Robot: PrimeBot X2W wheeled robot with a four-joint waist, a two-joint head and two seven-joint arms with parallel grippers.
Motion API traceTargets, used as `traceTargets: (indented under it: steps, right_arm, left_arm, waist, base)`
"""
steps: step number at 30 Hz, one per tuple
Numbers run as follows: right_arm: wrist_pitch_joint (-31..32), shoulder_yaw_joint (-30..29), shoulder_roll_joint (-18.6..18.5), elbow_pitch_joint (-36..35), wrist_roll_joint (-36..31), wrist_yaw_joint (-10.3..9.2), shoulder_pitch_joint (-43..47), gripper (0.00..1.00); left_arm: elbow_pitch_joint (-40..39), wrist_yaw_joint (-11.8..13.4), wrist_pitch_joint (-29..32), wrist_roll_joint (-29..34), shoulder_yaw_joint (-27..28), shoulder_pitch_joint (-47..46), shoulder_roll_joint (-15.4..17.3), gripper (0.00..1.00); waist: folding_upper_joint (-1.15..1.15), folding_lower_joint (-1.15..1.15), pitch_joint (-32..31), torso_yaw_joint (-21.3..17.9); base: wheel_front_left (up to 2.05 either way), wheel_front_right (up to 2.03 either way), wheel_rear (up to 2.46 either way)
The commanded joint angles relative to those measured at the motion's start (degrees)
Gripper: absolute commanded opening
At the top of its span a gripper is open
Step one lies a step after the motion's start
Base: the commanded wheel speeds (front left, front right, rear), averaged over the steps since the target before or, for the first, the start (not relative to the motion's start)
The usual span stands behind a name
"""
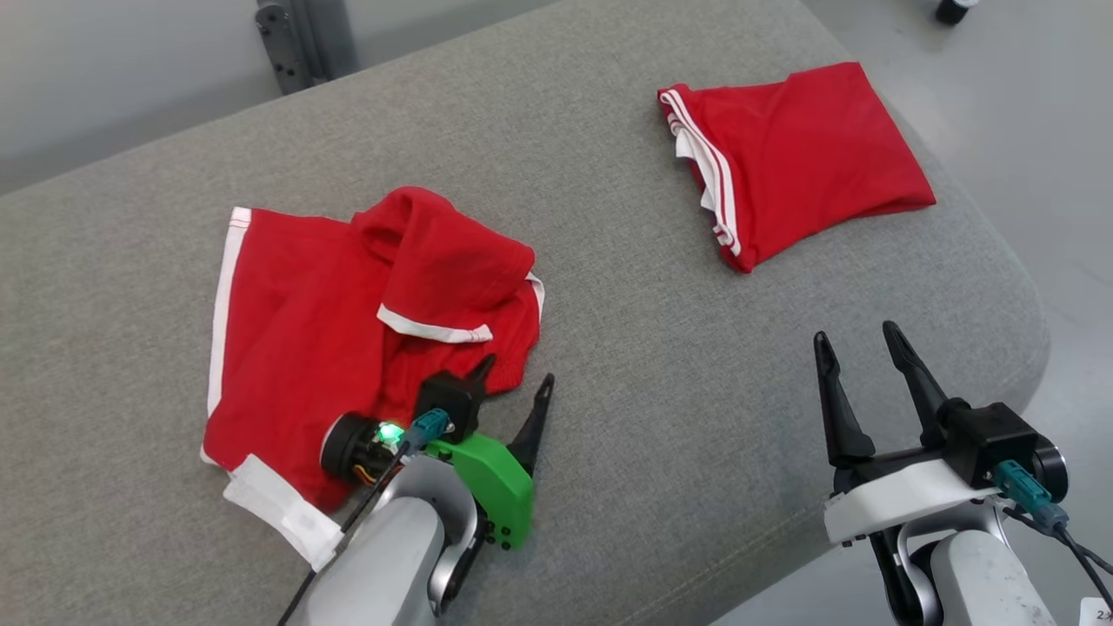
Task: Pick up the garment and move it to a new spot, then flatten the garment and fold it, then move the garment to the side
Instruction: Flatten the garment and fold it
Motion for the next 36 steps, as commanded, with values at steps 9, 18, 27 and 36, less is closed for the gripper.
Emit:
traceTargets:
  steps: [9, 18, 27, 36]
  right_arm:
    - [0.0, 0.3, 0.2, 0.0, 0.2, -0.02, -1.5, 1.00]
    - [0.0, 0.0, 0.2, -0.4, 0.7, -0.02, -1.2, 1.00]
    - [0.0, -2.0, 0.0, 0.3, -1.2, -0.02, 2.6, 1.00]
    - [0.0, -1.0, -0.3, 0.9, -1.3, -0.02, 4.2, 1.00]
  left_arm:
    - [5.3, 2.4, -0.4, 1.5, -0.2, -2.8, 1.0, 0.89]
    - [7.7, 1.1, 0.0, 0.7, -1.2, -4.5, 1.2, 0.00]
    - [-11.0, -4.2, 9.3, -11.0, -1.8, 3.0, 4.5, 0.00]
    - [-41.5, 1.9, 23.0, -21.8, 8.2, 17.7, 22.5, 0.00]
  waist:
    - [0.00, 0.00, 2.1, -1.2]
    - [0.00, 0.00, 2.2, -0.6]
    - [0.00, 0.00, -2.4, 6.3]
    - [0.00, 0.00, -6.6, 14.8]
  base:
    - [0.00, 0.00, 0.00]
    - [0.00, 0.00, 0.00]
    - [0.00, 0.00, 0.00]
    - [0.00, 0.00, 0.00]
